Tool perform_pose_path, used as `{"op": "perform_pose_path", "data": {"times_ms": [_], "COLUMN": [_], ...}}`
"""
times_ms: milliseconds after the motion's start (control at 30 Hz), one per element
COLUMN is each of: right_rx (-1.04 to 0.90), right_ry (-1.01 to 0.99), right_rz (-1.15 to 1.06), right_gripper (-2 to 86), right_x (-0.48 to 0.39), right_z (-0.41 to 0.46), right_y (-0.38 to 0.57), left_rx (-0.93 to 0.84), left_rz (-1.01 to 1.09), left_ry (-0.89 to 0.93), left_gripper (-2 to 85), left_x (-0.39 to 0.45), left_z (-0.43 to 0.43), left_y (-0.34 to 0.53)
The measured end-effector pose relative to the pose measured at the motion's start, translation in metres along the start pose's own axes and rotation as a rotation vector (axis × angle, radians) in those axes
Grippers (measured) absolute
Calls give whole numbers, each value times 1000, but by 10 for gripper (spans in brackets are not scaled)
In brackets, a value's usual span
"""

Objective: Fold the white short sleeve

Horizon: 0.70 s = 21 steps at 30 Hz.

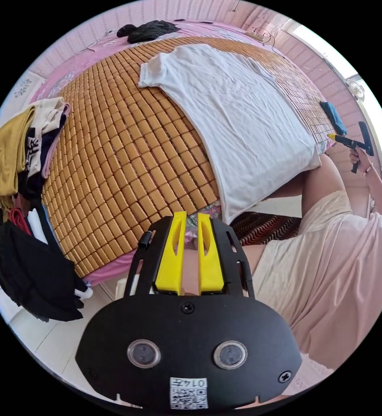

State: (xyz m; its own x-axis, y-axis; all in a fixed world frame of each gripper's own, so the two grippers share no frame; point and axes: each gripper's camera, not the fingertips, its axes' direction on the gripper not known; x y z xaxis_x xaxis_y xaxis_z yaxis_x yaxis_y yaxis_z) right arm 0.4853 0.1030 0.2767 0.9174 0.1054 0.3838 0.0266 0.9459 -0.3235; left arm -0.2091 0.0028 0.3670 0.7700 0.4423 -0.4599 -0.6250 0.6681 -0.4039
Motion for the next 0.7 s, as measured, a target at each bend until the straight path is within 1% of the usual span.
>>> {"op": "perform_pose_path", "data": {"times_ms": [33,100,133,200,333,400,467,533,567,600,667,700], "right_rx": [16,85,101,144,147,134,134,108,113,133,151,176], "right_ry": [9,37,47,106,197,225,242,253,301,309,322,303], "right_rz": [-13,-39,-39,-12,66,85,90,102,124,95,97,97], "right_gripper": [102,109,109,112,114,115,113,101,73,55,38,18], "right_x": [-2,-5,-5,-1,11,15,16,17,15,13,16,20], "right_z": [2,12,15,34,70,94,111,125,129,129,124,118], "right_y": [-14,-75,-91,-151,-221,-251,-264,-271,-270,-267,-262,-259], "left_rx": [47,124,177,236,295,301,296,251,238,210,228,222], "left_rz": [-26,-68,-80,-108,-201,-210,-201,-189,-194,-198,-155,-110], "left_ry": [-3,-9,-24,-35,69,24,-2,-8,-17,-34,-54,-16], "left_gripper": [45,39,36,32,46,50,56,73,75,78,66,28], "left_x": [-16,-37,-47,-59,-80,-79,-75,-71,-70,-68,-61,-57], "left_z": [-4,-7,-9,-5,20,32,45,64,69,78,82,84], "left_y": [-22,-61,-89,-132,-216,-242,-262,-283,-287,-292,-293,-293]}}
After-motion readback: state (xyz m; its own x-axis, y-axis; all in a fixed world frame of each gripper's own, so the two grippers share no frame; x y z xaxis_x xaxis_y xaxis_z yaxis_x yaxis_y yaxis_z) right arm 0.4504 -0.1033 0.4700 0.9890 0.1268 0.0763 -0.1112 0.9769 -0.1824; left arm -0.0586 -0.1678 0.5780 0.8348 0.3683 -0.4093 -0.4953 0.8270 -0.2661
